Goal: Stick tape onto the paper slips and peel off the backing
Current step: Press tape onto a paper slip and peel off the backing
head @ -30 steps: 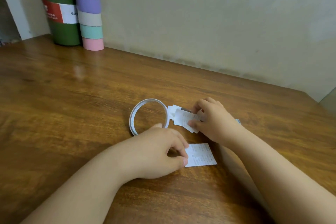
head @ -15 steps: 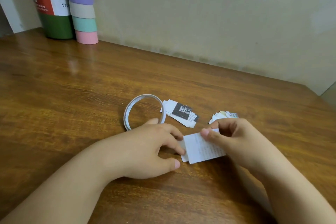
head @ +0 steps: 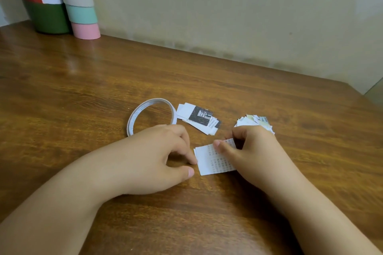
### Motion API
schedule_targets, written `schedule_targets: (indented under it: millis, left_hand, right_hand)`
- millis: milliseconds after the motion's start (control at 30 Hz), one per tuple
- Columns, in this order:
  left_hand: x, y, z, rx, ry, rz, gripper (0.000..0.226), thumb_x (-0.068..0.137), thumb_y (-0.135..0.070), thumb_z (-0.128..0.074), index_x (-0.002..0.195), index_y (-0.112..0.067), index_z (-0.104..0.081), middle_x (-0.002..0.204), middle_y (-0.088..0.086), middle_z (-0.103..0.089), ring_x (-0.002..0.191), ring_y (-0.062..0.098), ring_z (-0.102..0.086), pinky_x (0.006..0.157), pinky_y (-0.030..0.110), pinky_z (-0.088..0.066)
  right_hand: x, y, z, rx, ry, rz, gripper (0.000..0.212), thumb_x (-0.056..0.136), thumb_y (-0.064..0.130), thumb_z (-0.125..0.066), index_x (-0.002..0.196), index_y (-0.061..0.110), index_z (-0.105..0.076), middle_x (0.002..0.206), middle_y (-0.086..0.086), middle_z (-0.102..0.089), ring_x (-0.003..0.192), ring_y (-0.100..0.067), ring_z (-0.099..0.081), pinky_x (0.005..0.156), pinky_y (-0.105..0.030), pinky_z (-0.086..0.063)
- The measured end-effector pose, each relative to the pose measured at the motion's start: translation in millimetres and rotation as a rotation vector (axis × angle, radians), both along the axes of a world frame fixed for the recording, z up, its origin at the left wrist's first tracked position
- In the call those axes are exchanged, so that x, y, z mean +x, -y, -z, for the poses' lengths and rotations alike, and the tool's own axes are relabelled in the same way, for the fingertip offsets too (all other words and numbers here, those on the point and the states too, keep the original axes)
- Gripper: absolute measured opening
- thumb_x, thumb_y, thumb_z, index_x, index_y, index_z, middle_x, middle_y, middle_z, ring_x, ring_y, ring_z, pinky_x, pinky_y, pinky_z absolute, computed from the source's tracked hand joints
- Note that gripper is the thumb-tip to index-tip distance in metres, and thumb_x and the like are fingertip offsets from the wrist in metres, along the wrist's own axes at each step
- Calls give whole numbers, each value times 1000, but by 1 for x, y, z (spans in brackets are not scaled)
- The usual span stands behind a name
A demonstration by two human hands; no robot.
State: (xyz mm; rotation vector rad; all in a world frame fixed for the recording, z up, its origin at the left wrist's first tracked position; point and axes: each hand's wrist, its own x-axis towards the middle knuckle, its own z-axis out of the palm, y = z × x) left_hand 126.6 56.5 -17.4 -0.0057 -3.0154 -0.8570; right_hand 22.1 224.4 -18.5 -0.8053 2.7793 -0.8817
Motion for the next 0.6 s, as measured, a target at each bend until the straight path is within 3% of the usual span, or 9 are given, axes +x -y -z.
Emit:
schedule_targets:
  millis: [133, 467, 600]
  left_hand:
    - [1, -1, -2, 7, 1, -31, 18, 85, -44, -59, 99, -41, -69, 97, -23, -51, 89, -19, -38, 69, 4, -32]
    - [1, -1, -2, -2, -3, -36, 17, 84, -45, -58, 98, -43, -68, 95, -23, -50, 90, -16, -39, 69, 7, -31]
    - [1, -1, -3, -6, 6, -42, 18, 84, -46, -57, 100, -44, -67, 97, -22, -50, 91, -14, -39, 70, 6, -31]
  right_hand:
    - [0, 1, 0, 18, -18, -8, 22, 87, 41, -61, 68, 29, -59, 57, 10, -54, 47, 3, -49, 44, -10, -36]
    - [0, 2, 2, 20, -38, -23, 19, 86, 42, -62, 72, 28, -63, 59, 10, -56, 50, 4, -49, 45, -10, -36]
    - [1, 2, 1, 4, -45, -30, 25, 86, 39, -63, 63, 30, -56, 55, 11, -51, 53, 10, -48, 47, -8, -36]
